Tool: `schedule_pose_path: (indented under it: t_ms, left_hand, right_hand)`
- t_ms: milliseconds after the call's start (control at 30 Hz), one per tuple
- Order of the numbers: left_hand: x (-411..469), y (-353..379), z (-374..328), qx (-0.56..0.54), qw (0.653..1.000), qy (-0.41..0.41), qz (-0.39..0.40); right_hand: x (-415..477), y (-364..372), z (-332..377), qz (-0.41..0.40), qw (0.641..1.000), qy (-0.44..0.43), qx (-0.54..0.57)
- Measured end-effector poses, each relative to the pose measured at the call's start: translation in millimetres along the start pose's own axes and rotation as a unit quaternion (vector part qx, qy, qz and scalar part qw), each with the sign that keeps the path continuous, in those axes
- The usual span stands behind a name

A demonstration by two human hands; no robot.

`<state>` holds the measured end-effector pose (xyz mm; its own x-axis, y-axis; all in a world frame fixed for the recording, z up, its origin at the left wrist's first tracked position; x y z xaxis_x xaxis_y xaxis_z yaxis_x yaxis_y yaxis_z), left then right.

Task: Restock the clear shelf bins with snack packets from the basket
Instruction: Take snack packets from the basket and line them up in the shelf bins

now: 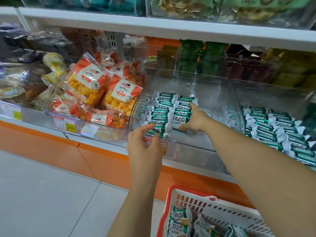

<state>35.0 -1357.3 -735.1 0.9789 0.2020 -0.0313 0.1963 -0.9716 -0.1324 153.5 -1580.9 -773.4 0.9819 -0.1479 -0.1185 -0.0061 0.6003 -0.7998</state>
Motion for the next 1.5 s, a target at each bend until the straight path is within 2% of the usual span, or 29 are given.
schedule_pose_path:
  t_ms: [167,267,400,533,600,700,867,967,1100,1233,1333,1500]
  left_hand:
    - [-8,1,-4,-0.004,1.0,0.003,-0.006]
    - [-15,0,-5,-0.018,1.0,0.007,-0.018]
    - [-30,1,-2,-0.023,0.999,0.011,-0.026]
    - [-51,17,10,0.05,0.998,0.035,0.012]
    - [-61,27,28,0.111,0.993,0.03,0.041]
    - [-76,38,71,0.243,0.966,0.004,0.084]
    - [-116,59,145,0.388,0.895,-0.035,0.217]
    - [-145,68,184,0.446,0.843,-0.063,0.294]
    - [-168,77,229,0.513,0.771,-0.084,0.368]
    - [-173,90,259,0.526,0.757,-0.108,0.372]
    - [-172,98,271,0.538,0.757,-0.108,0.355]
    - [-165,100,280,0.591,0.736,-0.072,0.322]
  right_hand:
    - [-22,-14,13,-0.009,1.0,-0.008,-0.025]
    - [-50,-29,35,-0.049,0.996,-0.066,-0.029]
    - [-117,-53,66,-0.158,0.969,-0.185,-0.035]
    - [-185,-54,66,-0.23,0.93,-0.286,0.003]
    - [-207,-44,49,-0.238,0.926,-0.294,0.018]
    - [-228,-14,1,-0.189,0.954,-0.23,0.036]
    - [-257,67,-105,-0.031,0.996,-0.067,0.047]
    - [-277,114,-162,0.075,0.996,0.022,0.046]
    - [-301,154,-217,0.189,0.978,0.092,0.008]
    - [-319,170,-243,0.263,0.957,0.112,-0.05]
    - [-318,171,-245,0.268,0.956,0.11,-0.04]
    - [-314,175,-247,0.282,0.953,0.107,-0.035]
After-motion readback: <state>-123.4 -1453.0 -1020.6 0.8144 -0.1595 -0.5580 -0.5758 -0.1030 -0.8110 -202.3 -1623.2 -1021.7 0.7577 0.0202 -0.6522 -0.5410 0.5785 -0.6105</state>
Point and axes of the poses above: each hand's wrist, its own x-axis towards the middle knuckle, its own y-axis out of the palm, z = x × y, the point moved 8 cm from there along x, towards the middle knuckle, and after that the axes turned 6 degrees about -y, right-handed, at the moved point
